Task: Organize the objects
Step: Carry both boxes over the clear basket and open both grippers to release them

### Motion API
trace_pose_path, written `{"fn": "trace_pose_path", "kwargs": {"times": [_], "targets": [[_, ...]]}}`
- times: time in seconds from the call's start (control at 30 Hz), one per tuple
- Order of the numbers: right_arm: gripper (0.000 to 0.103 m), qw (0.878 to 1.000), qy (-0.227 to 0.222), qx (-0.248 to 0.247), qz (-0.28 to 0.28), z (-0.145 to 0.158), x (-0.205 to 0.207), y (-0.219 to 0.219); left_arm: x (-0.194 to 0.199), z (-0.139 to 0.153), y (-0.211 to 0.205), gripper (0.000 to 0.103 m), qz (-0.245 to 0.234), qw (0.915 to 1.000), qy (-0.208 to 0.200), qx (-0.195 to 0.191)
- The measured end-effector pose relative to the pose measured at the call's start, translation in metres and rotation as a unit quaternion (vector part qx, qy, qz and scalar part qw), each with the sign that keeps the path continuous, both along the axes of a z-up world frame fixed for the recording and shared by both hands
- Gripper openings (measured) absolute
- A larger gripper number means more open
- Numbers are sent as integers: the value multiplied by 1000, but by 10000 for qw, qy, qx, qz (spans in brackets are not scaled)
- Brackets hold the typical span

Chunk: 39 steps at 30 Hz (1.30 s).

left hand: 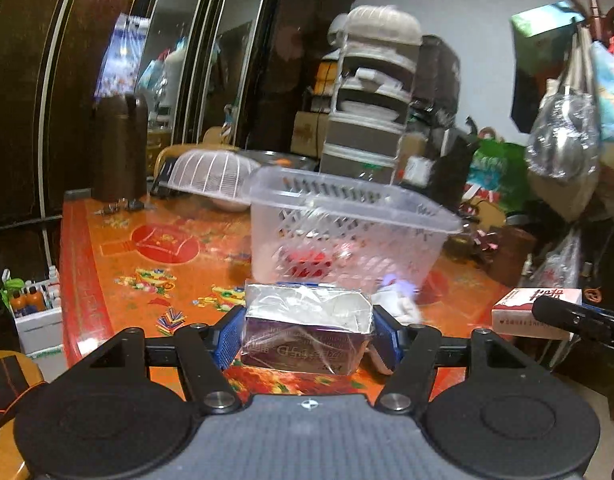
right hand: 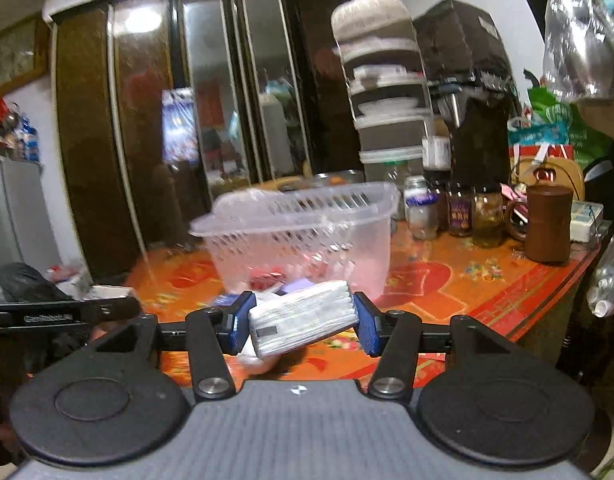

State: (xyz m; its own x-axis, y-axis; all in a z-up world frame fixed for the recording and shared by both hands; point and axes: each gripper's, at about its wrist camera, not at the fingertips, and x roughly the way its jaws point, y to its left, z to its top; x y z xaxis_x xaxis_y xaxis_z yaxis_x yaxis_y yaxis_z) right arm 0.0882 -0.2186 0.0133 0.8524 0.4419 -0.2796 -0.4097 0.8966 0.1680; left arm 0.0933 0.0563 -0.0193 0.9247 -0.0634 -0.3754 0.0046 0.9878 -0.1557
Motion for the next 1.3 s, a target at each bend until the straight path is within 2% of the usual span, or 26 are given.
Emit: {"fn": "trace_pose_path", "kwargs": {"times": [0.1, 0.17, 0.3, 0.43, 1.03, 1.3], "targets": [[56, 9999, -148, 27, 27, 10, -22, -5, -17, 11, -7, 69, 98, 9998, -116, 129], [56, 9998, -172, 34, 0, 14, -29, -8, -21, 16, -7, 69, 113, 9998, -125, 53], [56, 9999, -102, 110, -32, 15, -25, -14, -27, 30, -8, 69, 209, 9991, -228, 279], [56, 9998, -48, 186, 41, 13, -18, -15, -26, 38, -5, 69, 286, 9989, -274, 257], [56, 9998, -48, 196, 58, 14, 37, -8, 37, 47, -10, 69, -106, 9993, -308, 208], [56, 9998, -191, 9, 68, 36, 61, 4, 75, 60, 3, 69, -218, 9991, -342, 83]]}}
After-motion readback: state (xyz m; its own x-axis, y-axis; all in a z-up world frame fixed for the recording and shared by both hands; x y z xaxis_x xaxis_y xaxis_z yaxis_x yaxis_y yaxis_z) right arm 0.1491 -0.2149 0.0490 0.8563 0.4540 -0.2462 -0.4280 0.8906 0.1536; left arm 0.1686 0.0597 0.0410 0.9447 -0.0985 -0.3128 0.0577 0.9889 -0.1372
